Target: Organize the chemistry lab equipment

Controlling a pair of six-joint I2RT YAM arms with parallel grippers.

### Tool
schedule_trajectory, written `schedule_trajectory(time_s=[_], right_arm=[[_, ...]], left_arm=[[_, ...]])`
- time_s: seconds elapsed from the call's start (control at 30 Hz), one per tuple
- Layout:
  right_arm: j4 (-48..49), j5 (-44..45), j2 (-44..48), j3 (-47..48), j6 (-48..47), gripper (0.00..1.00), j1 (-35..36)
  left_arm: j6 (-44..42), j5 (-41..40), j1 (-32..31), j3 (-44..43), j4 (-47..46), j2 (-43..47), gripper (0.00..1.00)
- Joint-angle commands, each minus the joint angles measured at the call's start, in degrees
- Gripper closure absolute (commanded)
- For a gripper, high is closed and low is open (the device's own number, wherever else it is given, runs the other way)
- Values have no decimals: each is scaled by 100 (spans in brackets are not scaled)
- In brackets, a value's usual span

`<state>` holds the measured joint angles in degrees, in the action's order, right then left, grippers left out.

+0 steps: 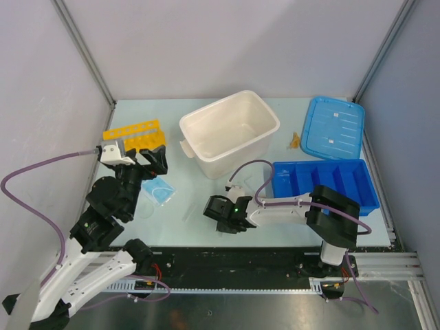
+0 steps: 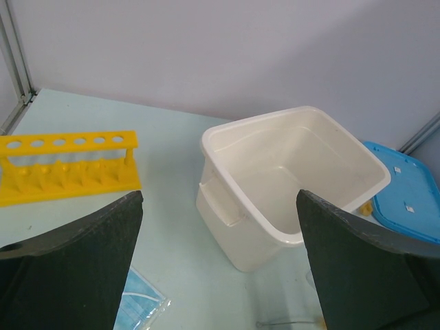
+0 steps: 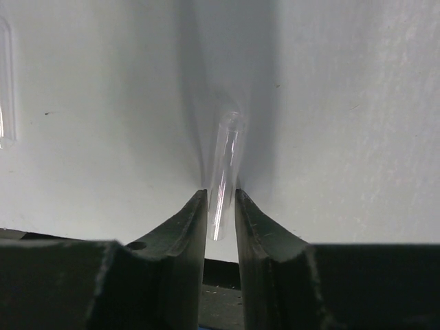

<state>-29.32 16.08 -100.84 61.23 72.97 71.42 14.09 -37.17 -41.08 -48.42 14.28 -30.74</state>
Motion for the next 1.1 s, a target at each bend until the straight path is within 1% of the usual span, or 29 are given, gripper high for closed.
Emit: schedule_trajectory(time_s=[0.0,0.13,0.2,0.4,0.53,0.73,0.87,1.07], right_arm=[[-189,415,-135,152,-191,74,69],[-341,783,-72,168,-551,83,147],[-486,952,-56,213,-724,86,171],[-615,1313,213,249,-1283,85,246],[-400,1597,530,246,-1907,84,350],[-54,1883,1059,102,-2593,84,479],[485,1983,1706,-265,-3084,84,580],[2279,1881,3269,-1538,-4170,83,745]], left_arm=[[94,-82,-5,35,-196,-45,2],[67,15,1,29,-197,-79,3],[109,91,1,31,-187,-94,3],[380,812,2,178,-175,-21,4],[569,1441,3,223,-112,-80,5],[1035,2390,1,201,315,-420,7],[1222,3126,6,75,648,-869,10],[1411,4404,64,-181,883,-1584,19]])
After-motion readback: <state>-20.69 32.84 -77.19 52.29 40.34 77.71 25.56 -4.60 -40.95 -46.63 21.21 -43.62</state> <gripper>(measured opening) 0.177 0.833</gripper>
